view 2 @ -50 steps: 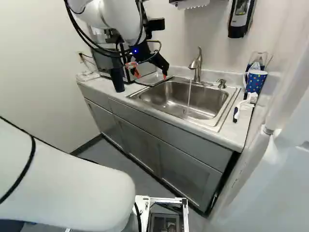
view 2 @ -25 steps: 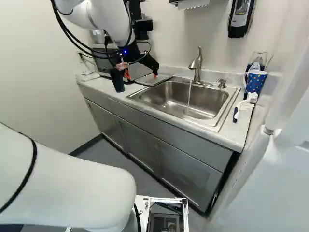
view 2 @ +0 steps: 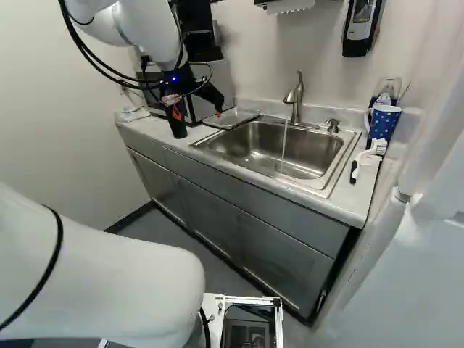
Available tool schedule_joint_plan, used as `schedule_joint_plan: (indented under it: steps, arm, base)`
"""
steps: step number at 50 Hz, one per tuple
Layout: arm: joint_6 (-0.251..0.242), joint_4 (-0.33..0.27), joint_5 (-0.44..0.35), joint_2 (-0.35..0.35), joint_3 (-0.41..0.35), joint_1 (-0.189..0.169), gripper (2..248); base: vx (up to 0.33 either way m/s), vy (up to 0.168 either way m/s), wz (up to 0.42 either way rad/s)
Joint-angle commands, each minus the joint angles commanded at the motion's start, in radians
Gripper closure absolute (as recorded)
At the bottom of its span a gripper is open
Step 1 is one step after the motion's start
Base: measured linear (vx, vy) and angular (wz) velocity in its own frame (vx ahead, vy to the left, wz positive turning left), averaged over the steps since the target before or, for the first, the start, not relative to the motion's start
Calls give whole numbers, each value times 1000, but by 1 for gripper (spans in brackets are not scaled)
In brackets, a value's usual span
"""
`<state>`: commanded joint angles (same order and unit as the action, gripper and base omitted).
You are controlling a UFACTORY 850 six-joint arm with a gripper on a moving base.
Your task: Rinse the cup and place it in the tray
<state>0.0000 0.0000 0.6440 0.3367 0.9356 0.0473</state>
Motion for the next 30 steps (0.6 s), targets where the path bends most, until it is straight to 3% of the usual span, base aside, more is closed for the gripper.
schedule_joint_plan:
  steps: [30]
  arm:
    - [0, 0, 0, -56, 46, 119, 3]
  base:
    - [0, 0, 0]
